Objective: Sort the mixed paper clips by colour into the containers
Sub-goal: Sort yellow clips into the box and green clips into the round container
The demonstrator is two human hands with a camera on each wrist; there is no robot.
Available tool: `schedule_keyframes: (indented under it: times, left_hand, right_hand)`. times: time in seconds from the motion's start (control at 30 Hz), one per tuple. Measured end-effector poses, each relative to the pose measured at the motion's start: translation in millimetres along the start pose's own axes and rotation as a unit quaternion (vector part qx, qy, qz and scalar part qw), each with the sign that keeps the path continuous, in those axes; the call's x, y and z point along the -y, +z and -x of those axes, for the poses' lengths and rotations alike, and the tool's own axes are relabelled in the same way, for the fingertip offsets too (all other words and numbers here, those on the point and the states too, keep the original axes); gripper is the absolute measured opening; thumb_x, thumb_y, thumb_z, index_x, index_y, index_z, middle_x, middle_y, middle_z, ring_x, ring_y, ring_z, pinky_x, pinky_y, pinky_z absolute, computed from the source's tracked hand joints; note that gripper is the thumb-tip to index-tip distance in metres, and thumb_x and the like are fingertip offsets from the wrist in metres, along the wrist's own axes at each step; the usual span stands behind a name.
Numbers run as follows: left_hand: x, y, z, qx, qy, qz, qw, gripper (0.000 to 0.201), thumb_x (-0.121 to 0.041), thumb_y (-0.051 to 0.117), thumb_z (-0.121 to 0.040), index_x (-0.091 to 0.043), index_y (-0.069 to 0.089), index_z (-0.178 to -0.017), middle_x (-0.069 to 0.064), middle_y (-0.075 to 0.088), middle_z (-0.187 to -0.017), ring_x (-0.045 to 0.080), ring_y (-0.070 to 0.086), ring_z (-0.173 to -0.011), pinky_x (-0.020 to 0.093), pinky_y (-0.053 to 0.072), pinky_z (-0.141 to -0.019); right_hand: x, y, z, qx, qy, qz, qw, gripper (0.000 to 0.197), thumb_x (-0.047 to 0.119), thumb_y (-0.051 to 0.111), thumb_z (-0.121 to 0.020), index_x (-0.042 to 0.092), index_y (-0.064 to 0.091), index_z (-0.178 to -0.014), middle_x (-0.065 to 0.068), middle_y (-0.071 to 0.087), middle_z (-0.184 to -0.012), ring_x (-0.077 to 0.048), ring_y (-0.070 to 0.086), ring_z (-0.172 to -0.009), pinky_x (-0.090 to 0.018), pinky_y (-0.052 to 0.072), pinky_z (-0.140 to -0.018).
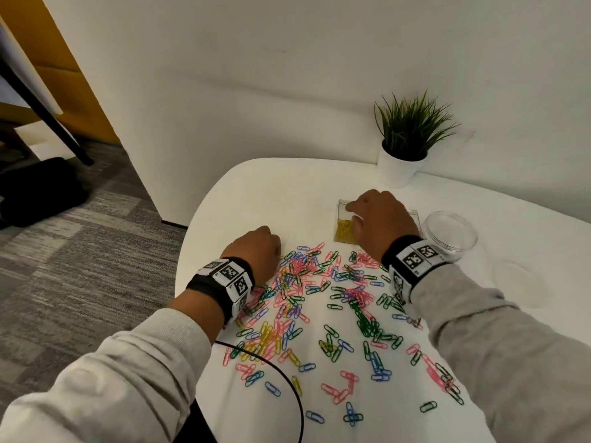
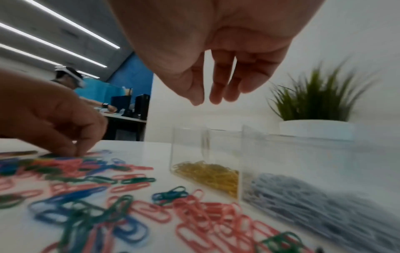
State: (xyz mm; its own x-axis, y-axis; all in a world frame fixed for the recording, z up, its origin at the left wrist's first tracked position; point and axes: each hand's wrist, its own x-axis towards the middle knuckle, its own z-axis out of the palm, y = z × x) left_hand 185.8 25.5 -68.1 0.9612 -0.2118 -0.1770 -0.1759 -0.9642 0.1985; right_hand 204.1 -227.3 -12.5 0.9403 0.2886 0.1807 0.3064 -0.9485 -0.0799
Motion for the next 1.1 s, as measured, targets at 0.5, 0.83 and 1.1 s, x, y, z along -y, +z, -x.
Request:
schedule_keyframes:
  times: [0.5,0.83,1.1]
  left_hand:
    - [-3.6,5.1,-3.4,0.006,-0.026,-0.029,0.999,0.027,-0.034,0.049,-0.092,-0.013,0.060,-0.106,0.007,0.052,-0.108,0.027,0.058,-0.096,0.036,0.048,-0.078]
    - [3.6,-1.9,-0.3,-0.105,-0.013,0.058,0.993,0.013,-0.026,0.046,-0.097,-0.015,0.053,-0.095,0.000,0.052,-0.091,0.023,0.054,-0.079,0.036,0.045,-0.068]
    - [-52.9,-72.7,-46.2,-0.097,0.129,0.065,0.985,0.005,-0.021,0.051,-0.091,-0.022,0.055,-0.089,-0.012,0.054,-0.079,0.014,0.054,-0.075,0.025,0.038,-0.064]
  right_hand:
    - [72.3,53.7,9.5,0.170,-0.142,-0.040,0.974,0.021,0.024,0.053,-0.094,0.030,0.070,-0.104,-0.003,0.055,-0.108,-0.027,0.056,-0.100,-0.039,0.052,-0.077]
    - [80.5,52.2,7.6,0.180,-0.116,-0.075,0.974,0.015,0.022,0.050,-0.095,0.024,0.064,-0.094,-0.001,0.051,-0.092,-0.029,0.059,-0.083,-0.031,0.041,-0.062]
    - [82.0,43.0,11.5,0.205,-0.101,-0.063,0.971,0.026,0.027,0.049,-0.095,0.015,0.052,-0.118,-0.009,0.049,-0.117,-0.029,0.054,-0.105,-0.035,0.040,-0.073]
